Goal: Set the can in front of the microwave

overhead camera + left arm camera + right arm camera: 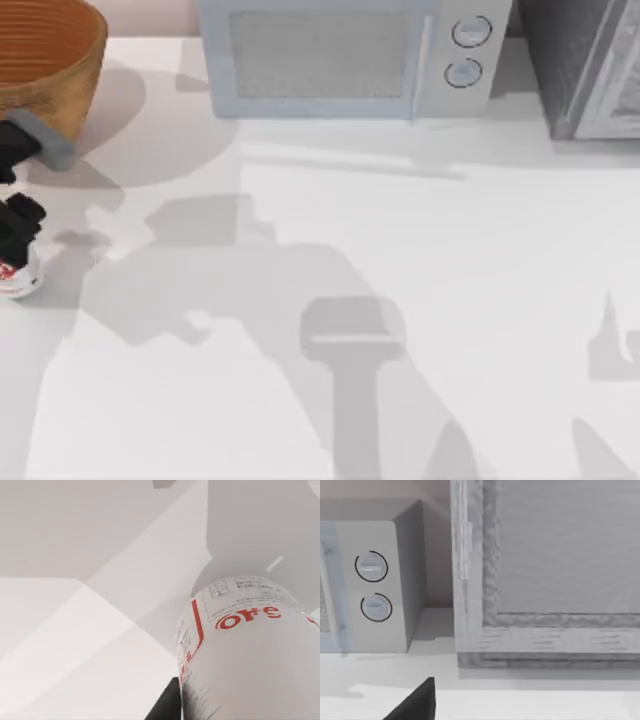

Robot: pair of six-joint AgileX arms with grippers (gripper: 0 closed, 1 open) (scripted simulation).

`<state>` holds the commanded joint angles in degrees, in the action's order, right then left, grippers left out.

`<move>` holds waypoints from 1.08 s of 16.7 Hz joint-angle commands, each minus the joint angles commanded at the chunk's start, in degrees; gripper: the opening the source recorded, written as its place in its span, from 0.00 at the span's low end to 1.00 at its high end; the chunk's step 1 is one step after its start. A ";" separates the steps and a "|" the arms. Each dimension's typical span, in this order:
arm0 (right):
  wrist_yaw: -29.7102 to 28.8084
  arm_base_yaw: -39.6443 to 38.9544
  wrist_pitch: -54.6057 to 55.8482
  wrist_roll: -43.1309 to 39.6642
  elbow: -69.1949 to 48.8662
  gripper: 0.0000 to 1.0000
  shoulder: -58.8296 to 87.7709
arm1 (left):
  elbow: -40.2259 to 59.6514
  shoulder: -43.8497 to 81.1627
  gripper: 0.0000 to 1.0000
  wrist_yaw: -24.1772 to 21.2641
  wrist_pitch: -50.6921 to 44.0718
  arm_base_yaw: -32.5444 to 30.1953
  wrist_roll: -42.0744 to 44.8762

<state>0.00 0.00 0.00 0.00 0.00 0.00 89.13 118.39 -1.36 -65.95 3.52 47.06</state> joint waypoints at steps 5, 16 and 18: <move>0.00 0.00 0.00 0.00 0.00 1.00 0.00 | 11.06 11.11 0.00 -1.22 -4.90 -16.62 -26.43; 0.00 0.00 0.00 0.00 0.00 1.00 0.00 | 33.62 17.92 0.00 0.04 -14.22 -30.95 -68.18; 0.00 0.00 0.00 0.00 0.00 1.00 0.00 | 35.97 17.27 0.00 0.79 -14.80 -30.97 -71.25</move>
<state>0.00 0.00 0.00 0.00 0.00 0.00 125.11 135.66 -0.57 -80.74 -27.45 -24.19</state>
